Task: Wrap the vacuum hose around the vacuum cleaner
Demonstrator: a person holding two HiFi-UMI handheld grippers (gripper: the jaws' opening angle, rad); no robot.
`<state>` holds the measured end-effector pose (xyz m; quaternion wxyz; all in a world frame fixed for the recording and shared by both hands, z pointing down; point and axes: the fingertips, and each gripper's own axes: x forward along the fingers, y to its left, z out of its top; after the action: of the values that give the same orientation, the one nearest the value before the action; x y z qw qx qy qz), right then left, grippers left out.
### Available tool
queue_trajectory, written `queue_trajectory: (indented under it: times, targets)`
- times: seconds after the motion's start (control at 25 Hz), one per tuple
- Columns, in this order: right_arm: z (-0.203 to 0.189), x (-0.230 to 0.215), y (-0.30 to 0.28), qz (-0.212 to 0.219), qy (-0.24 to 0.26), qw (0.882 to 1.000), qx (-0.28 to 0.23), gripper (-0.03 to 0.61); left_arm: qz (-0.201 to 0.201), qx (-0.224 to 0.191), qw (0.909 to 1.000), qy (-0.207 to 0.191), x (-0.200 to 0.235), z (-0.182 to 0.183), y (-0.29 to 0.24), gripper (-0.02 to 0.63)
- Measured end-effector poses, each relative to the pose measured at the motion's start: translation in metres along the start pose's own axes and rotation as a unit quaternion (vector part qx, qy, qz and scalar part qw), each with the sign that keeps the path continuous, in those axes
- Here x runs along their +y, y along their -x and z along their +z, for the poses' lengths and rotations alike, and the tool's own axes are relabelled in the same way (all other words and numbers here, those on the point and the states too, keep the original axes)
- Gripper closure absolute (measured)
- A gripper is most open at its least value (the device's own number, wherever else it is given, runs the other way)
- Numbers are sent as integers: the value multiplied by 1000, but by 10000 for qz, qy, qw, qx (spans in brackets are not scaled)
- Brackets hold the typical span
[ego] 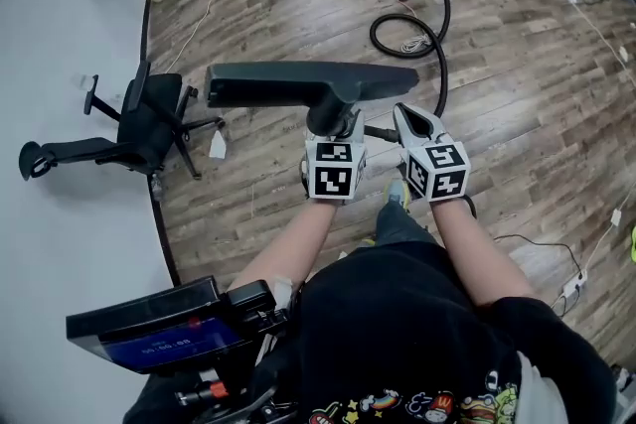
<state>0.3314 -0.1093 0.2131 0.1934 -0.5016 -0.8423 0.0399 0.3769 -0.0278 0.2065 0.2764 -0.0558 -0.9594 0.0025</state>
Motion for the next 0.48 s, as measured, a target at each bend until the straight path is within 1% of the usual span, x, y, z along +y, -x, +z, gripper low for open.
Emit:
queue_trajectory:
  times: [0.08, 0.2, 0.36, 0.48]
  targets:
    - [8, -20, -18, 24, -54, 10000, 7, 557, 9, 119, 9998, -189, 3, 11, -27, 454]
    - [24, -49, -50, 50, -167, 9998, 17, 557, -12, 268, 9990, -361, 10, 31, -66, 454]
    - [29, -76, -76, 155, -298, 9994, 113, 557, 29, 434, 9986, -309, 12, 44, -97, 454]
    - [40, -100, -91, 162, -314, 9994, 29, 557, -26, 443, 9985, -314, 7, 59, -123, 455]
